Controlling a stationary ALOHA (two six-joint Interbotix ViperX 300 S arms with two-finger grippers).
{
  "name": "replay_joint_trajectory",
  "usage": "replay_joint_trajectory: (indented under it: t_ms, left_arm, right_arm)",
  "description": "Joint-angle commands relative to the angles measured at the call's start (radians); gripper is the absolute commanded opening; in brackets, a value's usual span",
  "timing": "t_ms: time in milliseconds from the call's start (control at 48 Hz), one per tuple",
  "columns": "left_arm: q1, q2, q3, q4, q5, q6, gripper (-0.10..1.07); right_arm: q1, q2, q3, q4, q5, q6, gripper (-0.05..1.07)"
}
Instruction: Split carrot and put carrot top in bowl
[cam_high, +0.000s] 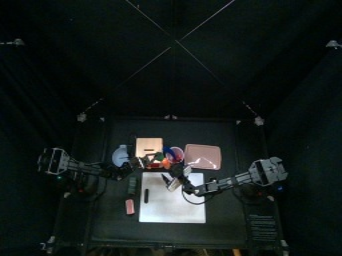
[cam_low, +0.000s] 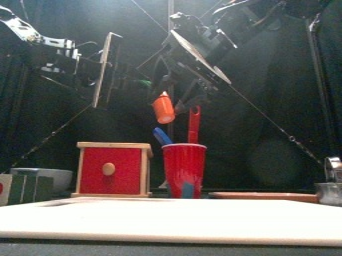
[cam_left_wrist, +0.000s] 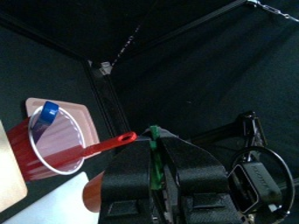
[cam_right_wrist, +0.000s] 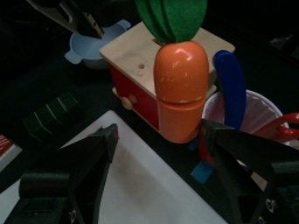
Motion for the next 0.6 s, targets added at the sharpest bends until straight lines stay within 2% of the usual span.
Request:
replay_joint_trajectory:
  t_ms: [0, 271, 583]
  left_arm:
    - [-0.005, -0.014, -0.008, 0.005, -0.018, -0.026, 0.40]
    - [-0.005, -0.012, 0.008, 0.052, -0.052, -0.106, 0.40]
    - [-0.008, -0.014, 0.020, 0.072, -0.052, -0.129, 0.40]
  right_arm:
    - [-0.009, -0.025, -0.021, -0.006, 0.000, -0.002, 1.03]
    - [-0.028, -0.015, -0.023, 0.003, 0.003, -0.003, 1.02]
    - [-0.044, -0.015, -0.020, 0.003, 0.003, -0.003, 1.02]
